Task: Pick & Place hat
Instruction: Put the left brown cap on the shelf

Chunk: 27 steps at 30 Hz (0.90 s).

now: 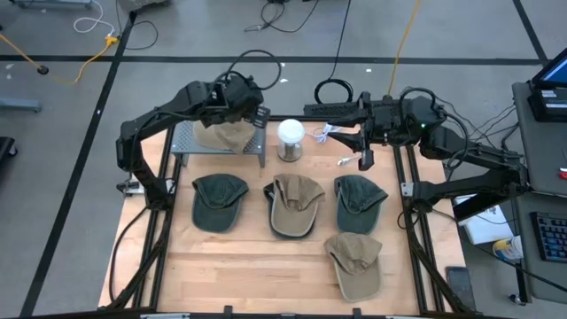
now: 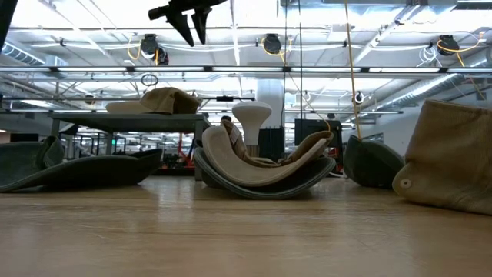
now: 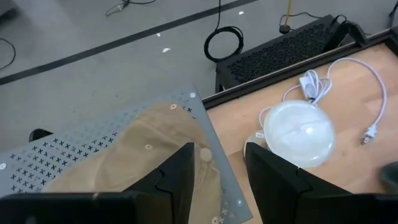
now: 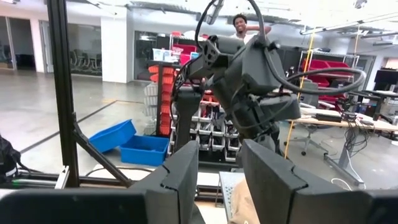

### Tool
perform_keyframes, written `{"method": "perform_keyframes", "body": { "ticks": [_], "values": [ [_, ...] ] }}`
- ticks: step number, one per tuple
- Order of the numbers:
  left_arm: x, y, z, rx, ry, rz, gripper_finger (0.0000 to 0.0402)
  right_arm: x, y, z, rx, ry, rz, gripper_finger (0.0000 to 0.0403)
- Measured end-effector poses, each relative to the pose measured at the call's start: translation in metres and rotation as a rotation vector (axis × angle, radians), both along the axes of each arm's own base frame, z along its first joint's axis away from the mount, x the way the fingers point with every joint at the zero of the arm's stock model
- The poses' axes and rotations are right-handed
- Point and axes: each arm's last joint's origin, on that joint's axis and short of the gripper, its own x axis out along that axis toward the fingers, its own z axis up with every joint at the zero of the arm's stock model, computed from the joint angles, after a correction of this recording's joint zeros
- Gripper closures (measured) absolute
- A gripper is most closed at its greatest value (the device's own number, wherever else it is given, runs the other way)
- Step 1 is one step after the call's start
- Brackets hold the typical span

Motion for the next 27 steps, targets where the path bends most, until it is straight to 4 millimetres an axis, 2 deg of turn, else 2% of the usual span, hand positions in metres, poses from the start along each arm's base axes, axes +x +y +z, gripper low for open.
{"method": "perform_keyframes", "body": {
  "ticks": [3, 7, 10, 13, 19, 23, 27],
  "values": [
    [-0.001, 0.000, -0.001, -0.004, 0.012, -0.004, 0.0233, 0.000, 0.000, 0.001, -0.006, -0.012, 0.000, 0.0284],
    [-0.001, 0.002, -0.001, -0.028, 0.002, -0.009, 0.0184, 0.000, 0.000, 0.001, -0.004, -0.006, 0.000, 0.0284],
    [0.004, 0.005, -0.008, -0.046, -0.016, 0.068, 0.0167, 0.000, 0.000, 0.000, -0.003, -0.002, 0.000, 0.0284],
    [0.018, 0.008, -0.023, -0.042, 0.038, 0.086, 0.0173, 0.000, 0.000, 0.001, -0.004, -0.005, 0.000, 0.0284],
    [0.042, 0.017, -0.054, -0.042, 0.141, 0.105, 0.0212, 0.000, 0.000, 0.000, 0.001, -0.005, 0.001, 0.0284],
    [0.051, 0.022, -0.069, 0.007, 0.235, 0.113, 0.0230, 0.000, 0.000, 0.000, 0.018, -0.005, 0.004, 0.0284],
    [0.054, 0.026, -0.080, 0.005, 0.300, 0.111, 0.0230, 0.000, 0.000, 0.000, 0.011, -0.004, 0.003, 0.0284]
  ]
}}
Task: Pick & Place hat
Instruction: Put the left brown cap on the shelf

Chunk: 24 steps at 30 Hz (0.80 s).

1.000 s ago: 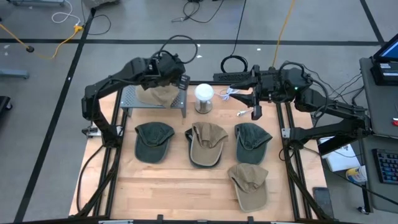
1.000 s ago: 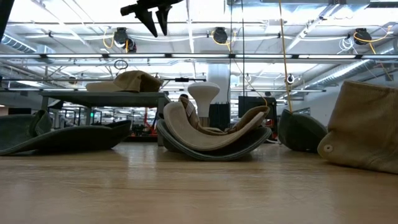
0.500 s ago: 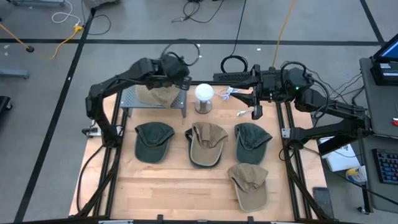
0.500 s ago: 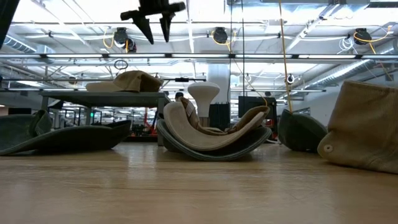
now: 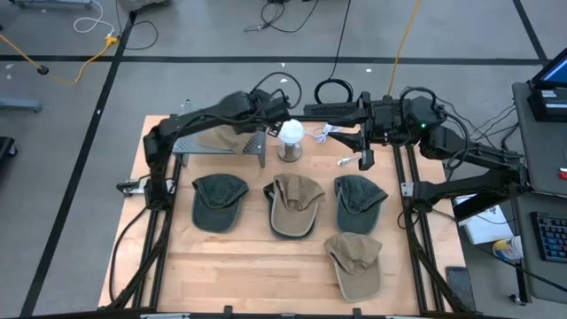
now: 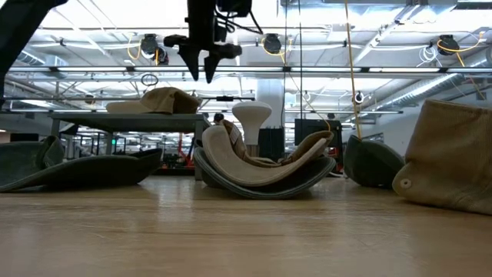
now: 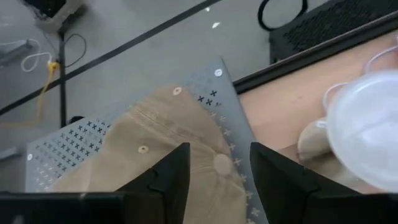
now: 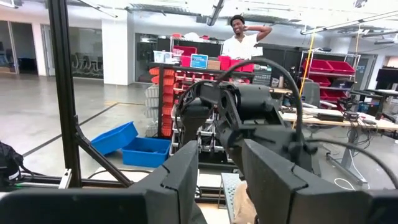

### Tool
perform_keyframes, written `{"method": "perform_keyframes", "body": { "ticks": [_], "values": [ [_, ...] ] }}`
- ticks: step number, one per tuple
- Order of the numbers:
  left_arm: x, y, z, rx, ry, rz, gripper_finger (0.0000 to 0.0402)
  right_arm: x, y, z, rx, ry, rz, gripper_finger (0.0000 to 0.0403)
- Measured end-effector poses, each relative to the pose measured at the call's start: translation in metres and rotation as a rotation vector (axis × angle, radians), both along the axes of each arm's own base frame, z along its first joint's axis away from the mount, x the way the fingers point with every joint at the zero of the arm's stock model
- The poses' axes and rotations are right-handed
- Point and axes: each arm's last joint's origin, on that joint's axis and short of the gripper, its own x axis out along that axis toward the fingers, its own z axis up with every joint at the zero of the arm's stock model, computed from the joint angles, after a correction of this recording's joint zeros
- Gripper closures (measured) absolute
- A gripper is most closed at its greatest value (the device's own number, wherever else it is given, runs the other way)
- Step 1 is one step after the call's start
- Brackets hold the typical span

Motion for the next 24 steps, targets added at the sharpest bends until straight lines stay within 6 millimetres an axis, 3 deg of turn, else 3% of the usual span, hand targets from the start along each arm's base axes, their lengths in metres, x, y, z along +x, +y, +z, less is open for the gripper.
{"method": "perform_keyframes", "body": {
  "ticks": [10, 18, 24],
  "values": [
    [0.009, 0.003, -0.020, -0.029, 0.102, -0.026, 0.0196, 0.000, 0.000, 0.000, -0.025, 0.000, -0.001, 0.0284],
    [0.000, 0.002, -0.018, 0.044, 0.251, -0.029, 0.0211, 0.001, 0.004, 0.000, -0.128, -0.001, 0.049, 0.0284],
    [0.010, -0.004, -0.018, 0.086, 0.172, -0.037, 0.0215, 0.001, 0.006, 0.000, -0.161, -0.004, 0.050, 0.0284]
  ]
}}
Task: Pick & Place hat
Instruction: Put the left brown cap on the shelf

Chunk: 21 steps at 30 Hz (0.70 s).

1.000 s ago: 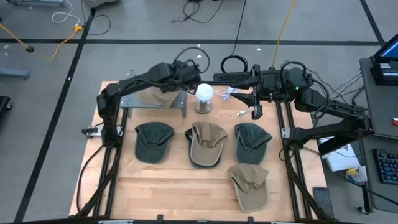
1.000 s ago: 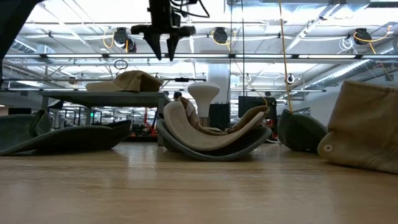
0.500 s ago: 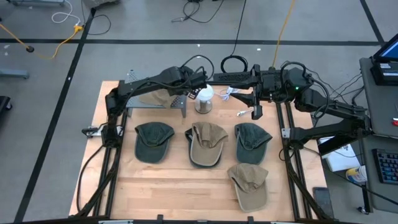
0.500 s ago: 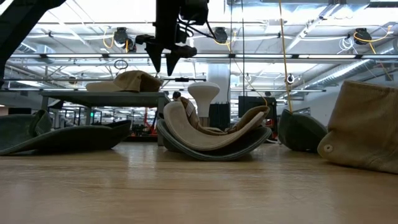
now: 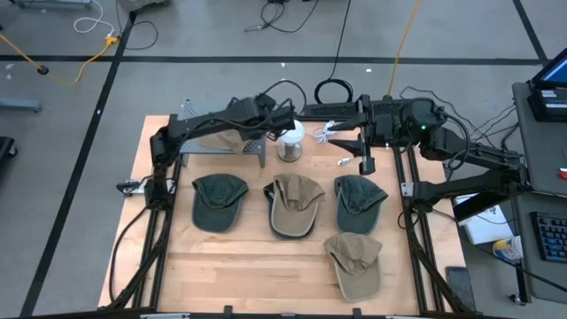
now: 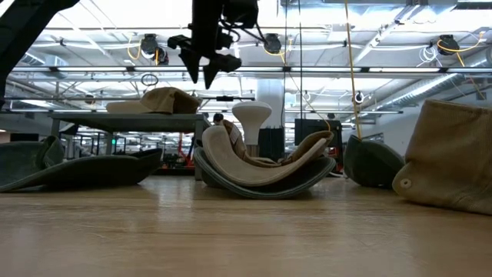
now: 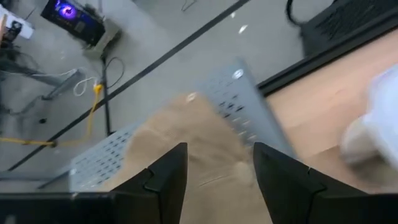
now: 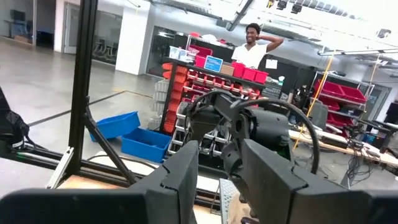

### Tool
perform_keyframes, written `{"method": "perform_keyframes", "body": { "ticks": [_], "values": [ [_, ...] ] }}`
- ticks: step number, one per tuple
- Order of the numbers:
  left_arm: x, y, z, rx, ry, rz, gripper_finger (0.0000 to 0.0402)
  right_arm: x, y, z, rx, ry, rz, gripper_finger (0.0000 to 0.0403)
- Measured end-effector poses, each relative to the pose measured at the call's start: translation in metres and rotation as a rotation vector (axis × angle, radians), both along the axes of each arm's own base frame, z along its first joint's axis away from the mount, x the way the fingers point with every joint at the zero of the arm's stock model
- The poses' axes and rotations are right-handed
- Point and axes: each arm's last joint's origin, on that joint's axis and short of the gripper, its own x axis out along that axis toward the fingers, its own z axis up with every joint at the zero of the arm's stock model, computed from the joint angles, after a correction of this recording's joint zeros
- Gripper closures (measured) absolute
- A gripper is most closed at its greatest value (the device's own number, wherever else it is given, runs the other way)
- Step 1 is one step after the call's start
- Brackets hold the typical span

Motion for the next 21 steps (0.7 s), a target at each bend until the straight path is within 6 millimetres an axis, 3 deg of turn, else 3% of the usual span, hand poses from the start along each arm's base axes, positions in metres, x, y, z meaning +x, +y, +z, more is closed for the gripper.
{"method": "perform_keyframes", "body": {
  "ticks": [5, 13, 21],
  "values": [
    [0.000, 0.001, -0.004, 0.012, 0.029, 0.012, 0.0215, 0.000, 0.000, 0.000, 0.003, 0.001, 0.000, 0.0284],
    [0.003, 0.003, -0.029, 0.019, 0.114, 0.049, 0.0215, 0.000, 0.000, 0.000, 0.033, 0.002, 0.005, 0.0284],
    [0.005, 0.003, -0.031, 0.016, 0.093, 0.059, 0.0215, 0.000, 0.000, 0.000, 0.035, 0.000, 0.005, 0.0284]
  ]
}}
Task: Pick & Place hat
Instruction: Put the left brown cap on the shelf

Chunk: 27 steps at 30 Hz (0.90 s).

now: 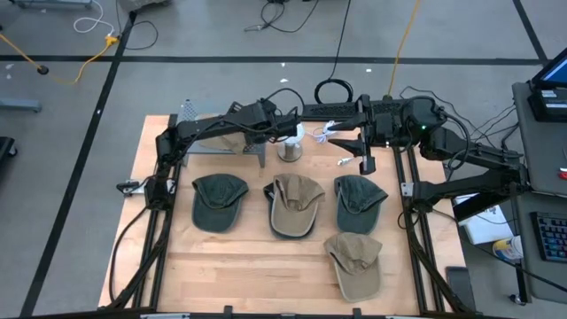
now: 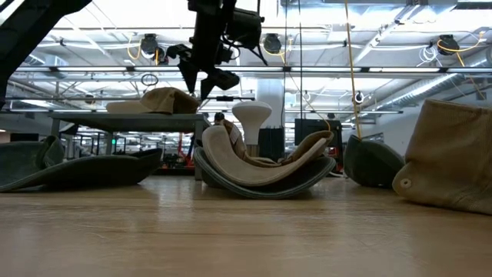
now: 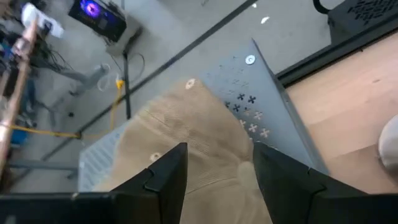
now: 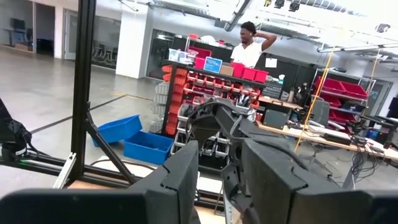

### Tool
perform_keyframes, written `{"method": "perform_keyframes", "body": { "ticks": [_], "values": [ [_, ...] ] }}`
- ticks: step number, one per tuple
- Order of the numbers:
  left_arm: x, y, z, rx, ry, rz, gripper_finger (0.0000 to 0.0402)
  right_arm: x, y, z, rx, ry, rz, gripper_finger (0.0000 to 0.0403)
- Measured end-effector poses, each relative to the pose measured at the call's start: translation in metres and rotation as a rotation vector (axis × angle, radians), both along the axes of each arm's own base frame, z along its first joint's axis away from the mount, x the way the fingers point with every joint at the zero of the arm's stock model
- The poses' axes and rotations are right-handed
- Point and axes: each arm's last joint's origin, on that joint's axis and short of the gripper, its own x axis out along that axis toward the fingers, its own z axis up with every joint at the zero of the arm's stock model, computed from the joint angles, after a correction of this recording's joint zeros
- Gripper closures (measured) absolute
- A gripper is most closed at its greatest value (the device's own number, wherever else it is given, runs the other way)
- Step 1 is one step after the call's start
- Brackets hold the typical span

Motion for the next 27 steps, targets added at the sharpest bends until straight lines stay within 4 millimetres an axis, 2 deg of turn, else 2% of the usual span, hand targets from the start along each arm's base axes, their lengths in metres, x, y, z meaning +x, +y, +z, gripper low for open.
{"method": "perform_keyframes", "body": {
  "ticks": [4, 12, 18, 27],
  "values": [
    [0.005, 0.000, 0.000, 0.014, -0.048, -0.005, 0.0215, 0.000, 0.000, 0.000, -0.002, 0.003, 0.000, 0.0284],
    [0.002, -0.001, 0.000, 0.008, -0.008, -0.007, 0.0215, 0.000, 0.000, 0.000, -0.003, 0.003, -0.001, 0.0284],
    [-0.001, 0.000, -0.020, -0.012, 0.018, 0.029, 0.0215, 0.000, 0.000, 0.000, -0.003, 0.003, -0.001, 0.0284],
    [-0.001, -0.005, -0.029, -0.058, -0.008, 0.042, 0.0215, 0.000, 0.000, 0.000, -0.004, 0.003, -0.001, 0.0284]
  ]
}}
